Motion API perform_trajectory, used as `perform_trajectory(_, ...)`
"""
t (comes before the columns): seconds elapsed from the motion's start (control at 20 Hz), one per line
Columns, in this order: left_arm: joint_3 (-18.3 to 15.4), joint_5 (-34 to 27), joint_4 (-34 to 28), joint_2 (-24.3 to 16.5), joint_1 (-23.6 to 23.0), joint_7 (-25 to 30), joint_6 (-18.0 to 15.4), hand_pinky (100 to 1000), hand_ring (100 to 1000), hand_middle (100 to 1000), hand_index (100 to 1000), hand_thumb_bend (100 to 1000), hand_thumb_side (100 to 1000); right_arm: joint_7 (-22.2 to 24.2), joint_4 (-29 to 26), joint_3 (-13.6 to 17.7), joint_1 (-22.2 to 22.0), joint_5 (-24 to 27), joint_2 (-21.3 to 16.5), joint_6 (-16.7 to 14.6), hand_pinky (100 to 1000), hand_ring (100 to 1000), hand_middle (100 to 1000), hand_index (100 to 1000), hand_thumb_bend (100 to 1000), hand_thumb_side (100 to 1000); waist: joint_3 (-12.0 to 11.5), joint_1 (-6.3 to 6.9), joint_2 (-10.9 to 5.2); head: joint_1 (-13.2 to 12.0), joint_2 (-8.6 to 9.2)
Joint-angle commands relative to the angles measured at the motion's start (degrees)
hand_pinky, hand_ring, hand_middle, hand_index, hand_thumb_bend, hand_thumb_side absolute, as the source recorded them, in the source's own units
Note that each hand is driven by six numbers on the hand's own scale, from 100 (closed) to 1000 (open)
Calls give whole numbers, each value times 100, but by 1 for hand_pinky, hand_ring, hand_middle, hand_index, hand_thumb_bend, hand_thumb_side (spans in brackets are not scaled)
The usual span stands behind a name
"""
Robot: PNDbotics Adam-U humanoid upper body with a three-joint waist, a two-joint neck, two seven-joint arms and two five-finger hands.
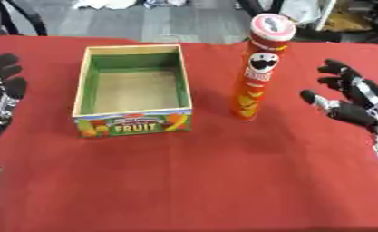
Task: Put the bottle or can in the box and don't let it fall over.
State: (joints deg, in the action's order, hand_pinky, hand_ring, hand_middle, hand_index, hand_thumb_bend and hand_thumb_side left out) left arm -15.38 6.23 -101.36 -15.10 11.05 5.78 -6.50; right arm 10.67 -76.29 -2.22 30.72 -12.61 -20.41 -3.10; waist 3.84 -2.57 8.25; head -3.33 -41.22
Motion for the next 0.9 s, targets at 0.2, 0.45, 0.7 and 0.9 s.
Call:
perform_trajectory(0.2,3,-26,-75,-61,39,17,-16,861,868,823,882,656,716,-67,283,-47,326,-208,-18,-12,951,868,886,1000,550,471,-36,35,-84,26,-17)
perform_trajectory(0.45,9,-29,-70,-56,45,24,-18,861,868,823,882,656,717,-11,319,-125,446,-243,74,-69,953,868,886,1000,549,473,-47,36,-79,27,-29)
perform_trajectory(0.7,13,-31,-66,-55,40,32,-19,861,867,823,882,656,717,103,378,-219,522,-260,152,-90,953,867,885,1000,545,478,-60,32,-83,21,-49)
perform_trajectory(0.9,14,-36,-65,-49,43,31,-18,861,867,823,882,655,717,170,483,-279,594,-269,231,-90,952,866,884,1000,543,478,-73,32,-86,26,-53)
